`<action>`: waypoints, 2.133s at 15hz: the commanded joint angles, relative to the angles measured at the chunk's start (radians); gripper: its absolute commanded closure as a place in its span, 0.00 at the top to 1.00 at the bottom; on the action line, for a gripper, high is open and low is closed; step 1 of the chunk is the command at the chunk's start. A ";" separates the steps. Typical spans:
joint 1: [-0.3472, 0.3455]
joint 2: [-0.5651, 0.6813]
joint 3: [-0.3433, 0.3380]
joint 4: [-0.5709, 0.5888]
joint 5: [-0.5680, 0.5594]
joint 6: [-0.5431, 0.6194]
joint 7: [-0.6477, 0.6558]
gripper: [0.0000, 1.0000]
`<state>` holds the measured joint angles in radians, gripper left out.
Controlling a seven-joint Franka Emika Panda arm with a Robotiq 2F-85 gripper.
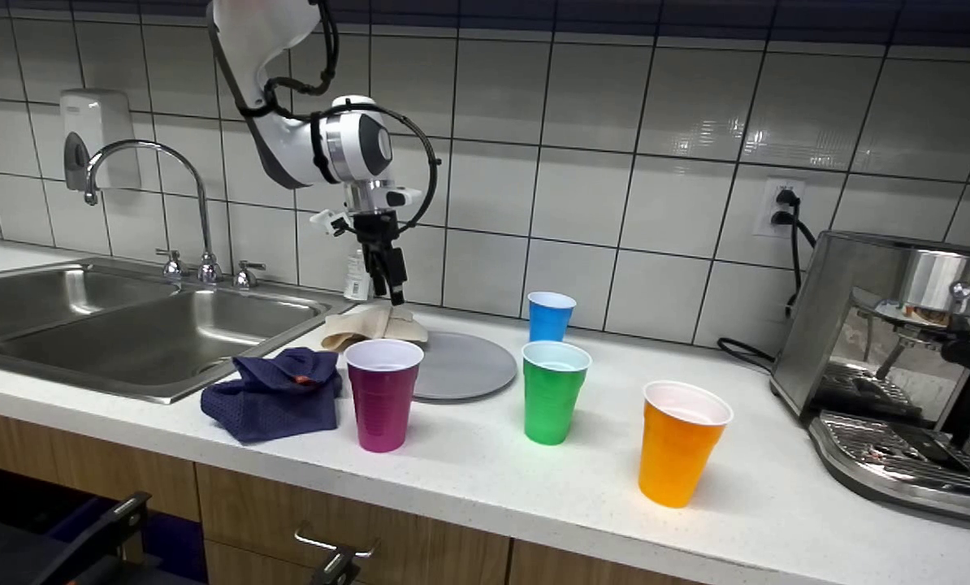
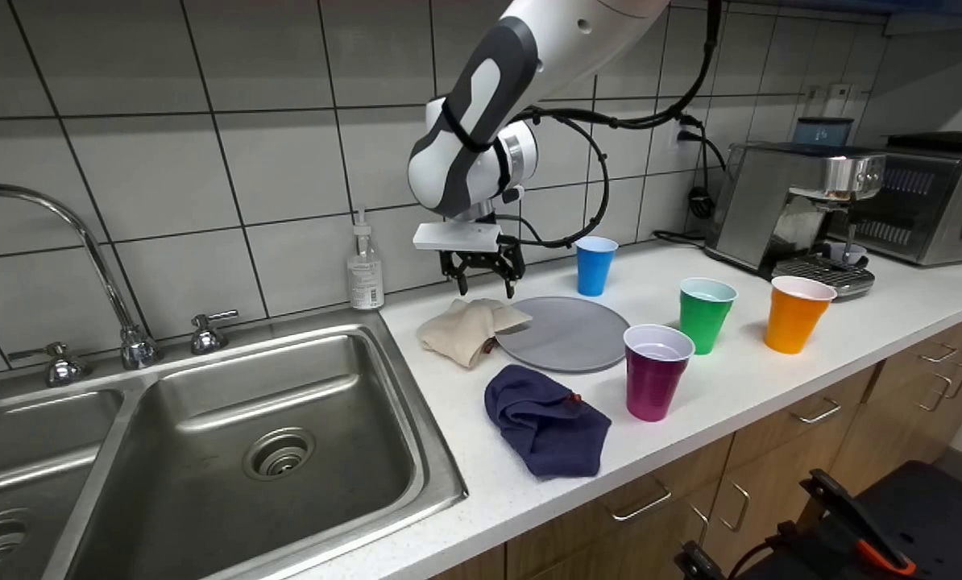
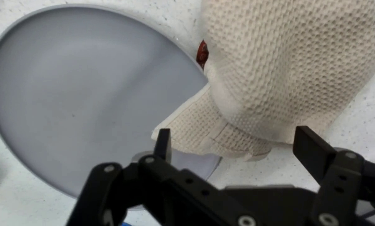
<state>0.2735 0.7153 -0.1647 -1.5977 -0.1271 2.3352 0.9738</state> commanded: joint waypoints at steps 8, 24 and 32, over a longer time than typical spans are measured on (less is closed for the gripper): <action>-0.098 -0.065 -0.015 -0.022 0.054 -0.084 0.108 1.00; -0.245 -0.081 -0.034 0.005 0.195 -0.089 0.341 1.00; -0.271 -0.083 -0.061 0.016 0.183 -0.084 0.435 1.00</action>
<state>0.0155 0.6513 -0.2242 -1.5902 0.0529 2.2762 1.3649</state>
